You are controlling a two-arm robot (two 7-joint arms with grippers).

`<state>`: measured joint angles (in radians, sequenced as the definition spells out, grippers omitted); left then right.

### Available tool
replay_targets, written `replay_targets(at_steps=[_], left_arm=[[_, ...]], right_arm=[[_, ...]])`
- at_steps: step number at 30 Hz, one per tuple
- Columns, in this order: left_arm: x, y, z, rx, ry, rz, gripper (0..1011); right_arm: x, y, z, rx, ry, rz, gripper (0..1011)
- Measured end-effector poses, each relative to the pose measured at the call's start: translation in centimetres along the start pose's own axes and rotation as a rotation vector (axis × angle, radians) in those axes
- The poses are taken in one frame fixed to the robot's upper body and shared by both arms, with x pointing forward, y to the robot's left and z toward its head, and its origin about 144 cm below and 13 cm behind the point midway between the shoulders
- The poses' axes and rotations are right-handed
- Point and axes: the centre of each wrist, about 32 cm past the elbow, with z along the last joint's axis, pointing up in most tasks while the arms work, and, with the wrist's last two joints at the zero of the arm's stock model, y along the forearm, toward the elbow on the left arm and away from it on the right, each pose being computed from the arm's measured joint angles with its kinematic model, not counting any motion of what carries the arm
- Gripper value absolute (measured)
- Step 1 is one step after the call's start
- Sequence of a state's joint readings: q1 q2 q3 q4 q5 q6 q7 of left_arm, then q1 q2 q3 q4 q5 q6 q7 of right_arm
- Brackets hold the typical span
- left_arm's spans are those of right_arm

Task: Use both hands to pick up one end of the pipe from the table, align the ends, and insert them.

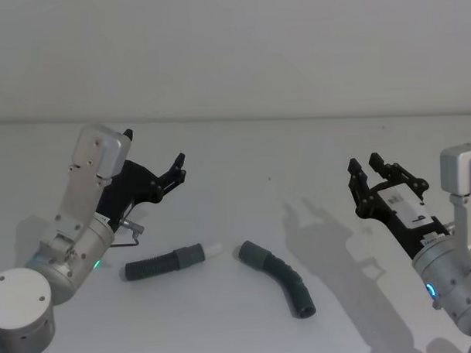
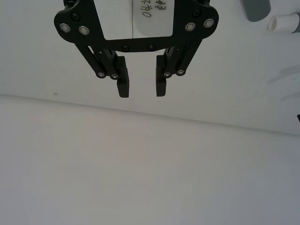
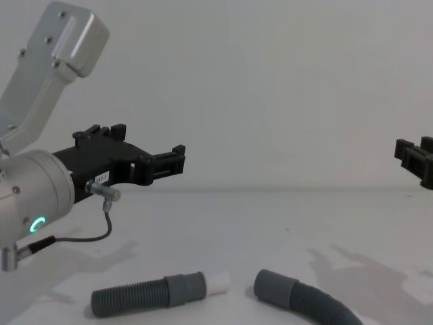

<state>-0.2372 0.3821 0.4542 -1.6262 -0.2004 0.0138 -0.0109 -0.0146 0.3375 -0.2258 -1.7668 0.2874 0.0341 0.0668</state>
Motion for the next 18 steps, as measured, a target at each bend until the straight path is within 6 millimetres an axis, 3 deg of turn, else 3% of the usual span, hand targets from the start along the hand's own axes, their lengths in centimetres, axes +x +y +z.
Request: replay_targets(at_steps=[18], left_arm=[[0.0, 0.0, 0.0, 0.0, 0.0, 0.0, 1001]], right_arm=[[0.0, 0.0, 0.0, 0.0, 0.0, 0.0, 332]])
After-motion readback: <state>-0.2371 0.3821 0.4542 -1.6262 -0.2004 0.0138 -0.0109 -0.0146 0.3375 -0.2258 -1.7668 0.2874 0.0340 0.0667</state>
